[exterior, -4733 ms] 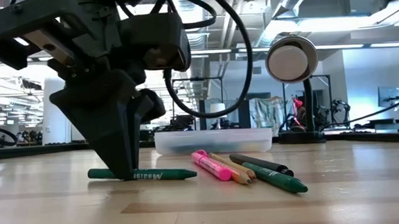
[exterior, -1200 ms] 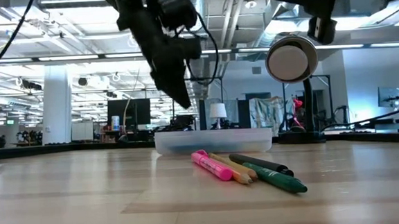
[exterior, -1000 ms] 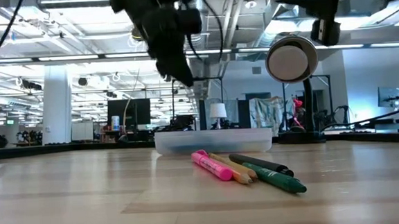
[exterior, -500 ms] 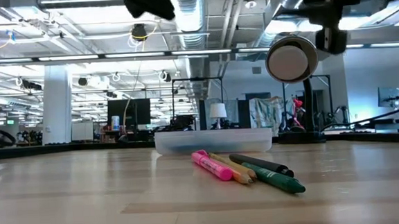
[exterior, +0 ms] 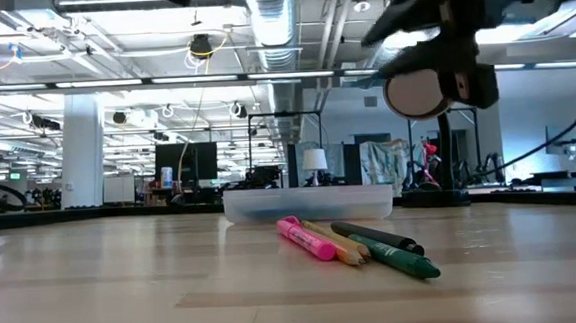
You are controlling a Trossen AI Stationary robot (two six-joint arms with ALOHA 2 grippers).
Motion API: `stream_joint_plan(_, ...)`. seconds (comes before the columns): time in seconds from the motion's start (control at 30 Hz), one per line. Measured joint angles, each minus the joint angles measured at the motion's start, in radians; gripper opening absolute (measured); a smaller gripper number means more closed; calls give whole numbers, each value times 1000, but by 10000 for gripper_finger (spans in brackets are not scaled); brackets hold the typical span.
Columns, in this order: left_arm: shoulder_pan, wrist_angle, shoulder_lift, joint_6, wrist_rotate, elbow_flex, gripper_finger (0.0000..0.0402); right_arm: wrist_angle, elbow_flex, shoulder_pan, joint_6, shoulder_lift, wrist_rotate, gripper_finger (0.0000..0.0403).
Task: Pick & place school supplies into a supply box
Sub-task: Put the black pen into the pink supply box
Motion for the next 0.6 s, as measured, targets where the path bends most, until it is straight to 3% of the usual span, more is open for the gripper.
stream_joint_plan(0.23, -75, -70, -28, -117, -119, -1, 80, -438, 260, 15, 105, 156, 12, 118)
stream_joint_plan(0.6, -125, -146, -28, -215, -186, -1, 80, -730, 527, 18, 171, 381, -13, 118)
